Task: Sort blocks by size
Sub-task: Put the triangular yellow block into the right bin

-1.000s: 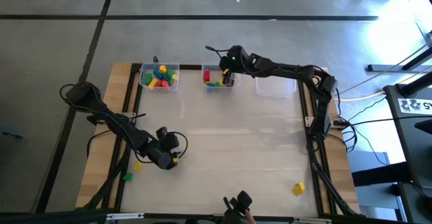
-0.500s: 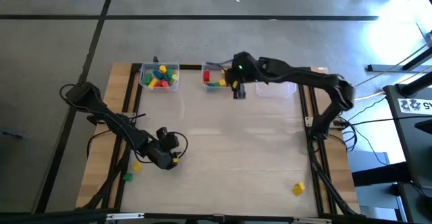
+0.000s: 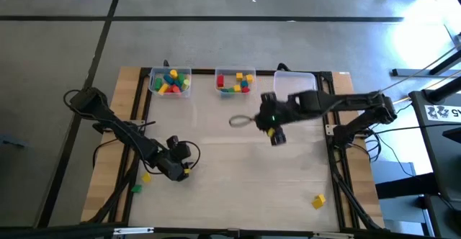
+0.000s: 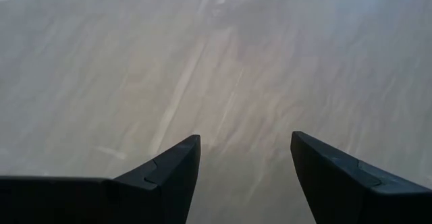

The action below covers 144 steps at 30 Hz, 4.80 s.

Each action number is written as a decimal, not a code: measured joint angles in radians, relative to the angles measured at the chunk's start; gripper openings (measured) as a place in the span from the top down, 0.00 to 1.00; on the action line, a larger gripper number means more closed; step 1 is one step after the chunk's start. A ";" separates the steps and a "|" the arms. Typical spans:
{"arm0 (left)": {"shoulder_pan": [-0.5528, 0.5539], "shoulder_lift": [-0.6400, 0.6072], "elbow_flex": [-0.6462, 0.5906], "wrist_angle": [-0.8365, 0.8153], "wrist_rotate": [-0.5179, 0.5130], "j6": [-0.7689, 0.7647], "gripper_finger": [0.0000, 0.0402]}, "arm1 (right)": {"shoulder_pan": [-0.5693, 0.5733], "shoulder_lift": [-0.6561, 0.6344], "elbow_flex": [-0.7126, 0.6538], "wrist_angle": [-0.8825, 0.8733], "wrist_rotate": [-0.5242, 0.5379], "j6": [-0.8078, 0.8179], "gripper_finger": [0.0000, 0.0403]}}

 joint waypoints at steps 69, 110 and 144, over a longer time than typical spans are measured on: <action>0.003 0.000 0.000 -0.002 -0.053 0.110 0.43 | 1.030 0.309 -0.449 0.138 -0.310 0.899 0.42; 0.003 0.000 0.000 0.000 -0.054 0.112 0.43 | 0.683 0.341 -0.369 -0.112 -0.148 0.777 0.64; 0.003 0.000 0.000 0.003 -0.054 0.105 0.43 | -0.172 -0.024 -0.367 -0.317 0.381 0.295 0.65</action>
